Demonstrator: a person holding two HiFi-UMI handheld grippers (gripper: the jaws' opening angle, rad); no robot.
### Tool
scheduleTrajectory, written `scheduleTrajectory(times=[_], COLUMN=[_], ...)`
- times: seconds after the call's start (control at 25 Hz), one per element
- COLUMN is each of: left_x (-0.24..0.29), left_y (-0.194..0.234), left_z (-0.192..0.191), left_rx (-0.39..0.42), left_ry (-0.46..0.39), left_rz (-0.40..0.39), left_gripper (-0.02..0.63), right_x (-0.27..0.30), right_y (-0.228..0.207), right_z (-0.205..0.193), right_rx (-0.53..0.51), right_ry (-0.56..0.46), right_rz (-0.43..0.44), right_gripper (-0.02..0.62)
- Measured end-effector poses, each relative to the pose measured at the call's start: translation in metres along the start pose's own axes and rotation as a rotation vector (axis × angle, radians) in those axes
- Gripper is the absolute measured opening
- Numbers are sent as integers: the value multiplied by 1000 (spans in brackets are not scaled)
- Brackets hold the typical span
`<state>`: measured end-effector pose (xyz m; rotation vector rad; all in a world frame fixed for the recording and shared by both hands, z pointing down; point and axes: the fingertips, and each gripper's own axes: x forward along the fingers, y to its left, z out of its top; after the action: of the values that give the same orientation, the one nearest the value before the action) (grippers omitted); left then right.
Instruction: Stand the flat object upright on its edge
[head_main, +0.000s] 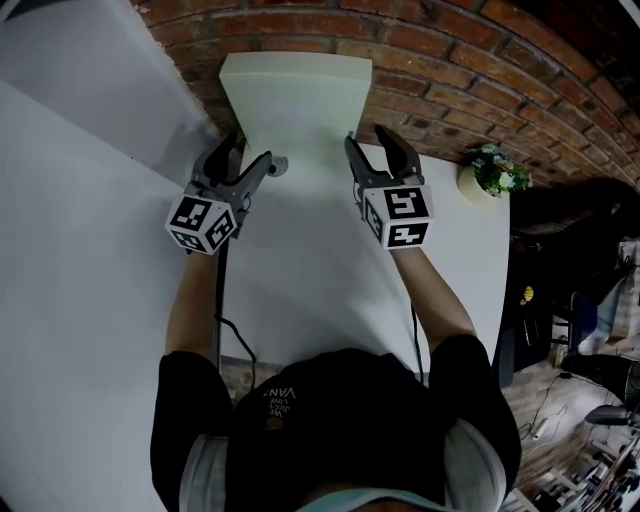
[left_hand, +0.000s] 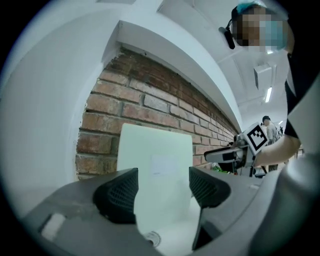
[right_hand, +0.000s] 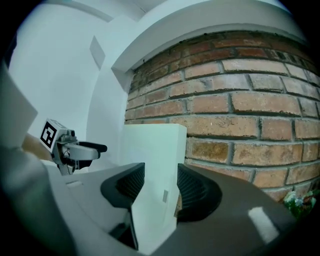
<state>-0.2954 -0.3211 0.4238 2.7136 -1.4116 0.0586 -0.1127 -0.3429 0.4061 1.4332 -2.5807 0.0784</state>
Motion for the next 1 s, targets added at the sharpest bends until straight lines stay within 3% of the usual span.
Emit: scheduleTrajectory(times=[1.0], left_x=[-53], left_y=[-122], left_z=[16], left_rx=[68], left_ry=[-46], left_rz=[-33], left_gripper=[96], right_x=[-100], right_y=[19], right_z=[-35], right_rx=[81], right_ry=[19], right_rz=[-45], right_gripper=[51])
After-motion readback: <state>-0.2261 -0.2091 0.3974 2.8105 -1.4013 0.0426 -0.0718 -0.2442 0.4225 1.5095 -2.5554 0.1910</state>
